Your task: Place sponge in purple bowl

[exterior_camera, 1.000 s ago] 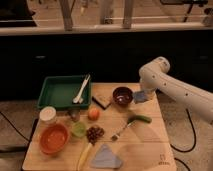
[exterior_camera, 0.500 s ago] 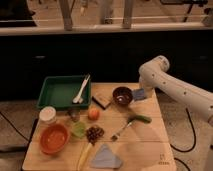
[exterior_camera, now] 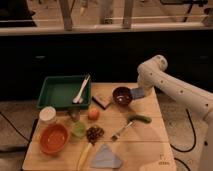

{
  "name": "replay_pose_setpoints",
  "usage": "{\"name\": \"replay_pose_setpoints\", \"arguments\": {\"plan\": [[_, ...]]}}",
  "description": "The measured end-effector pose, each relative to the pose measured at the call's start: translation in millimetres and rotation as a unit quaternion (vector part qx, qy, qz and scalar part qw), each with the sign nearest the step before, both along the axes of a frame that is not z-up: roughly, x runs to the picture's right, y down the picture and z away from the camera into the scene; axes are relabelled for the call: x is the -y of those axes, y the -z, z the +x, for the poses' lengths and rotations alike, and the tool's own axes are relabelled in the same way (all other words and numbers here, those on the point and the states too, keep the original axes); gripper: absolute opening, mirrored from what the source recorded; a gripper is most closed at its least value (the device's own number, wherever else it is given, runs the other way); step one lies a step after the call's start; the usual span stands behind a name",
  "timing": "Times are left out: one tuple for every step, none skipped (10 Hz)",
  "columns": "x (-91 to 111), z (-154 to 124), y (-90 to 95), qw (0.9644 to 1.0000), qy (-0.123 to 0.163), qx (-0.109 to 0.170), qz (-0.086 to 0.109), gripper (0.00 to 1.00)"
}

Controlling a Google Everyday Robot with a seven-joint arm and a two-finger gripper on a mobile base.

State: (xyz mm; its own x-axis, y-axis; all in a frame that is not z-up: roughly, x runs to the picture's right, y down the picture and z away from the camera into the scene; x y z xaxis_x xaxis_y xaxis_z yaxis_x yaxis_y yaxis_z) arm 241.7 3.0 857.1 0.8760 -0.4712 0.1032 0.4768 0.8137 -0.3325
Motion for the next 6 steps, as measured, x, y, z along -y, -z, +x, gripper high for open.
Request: {"name": "replay_pose_setpoints", "arguments": {"plan": [[1.7, -0.8, -2.7, 1.0000, 0.002, 0.002, 0.001, 0.04], [2.7, -1.5, -5.1, 1.0000, 0.005, 0.004, 0.001, 0.04], [3.8, -2.3, -7.1, 1.0000, 0.008, 0.006, 0.002, 0.04], [5.8, -6.2, -9.0, 0.9999, 0.013, 0.008, 0.003, 0.04], [7.1, -9.5, -11.1, 0.9998, 0.017, 0.011, 0.003, 0.04], [8.9, -12.2, -13.4, 0.9996, 0.023, 0.014, 0.003, 0.04]]}}
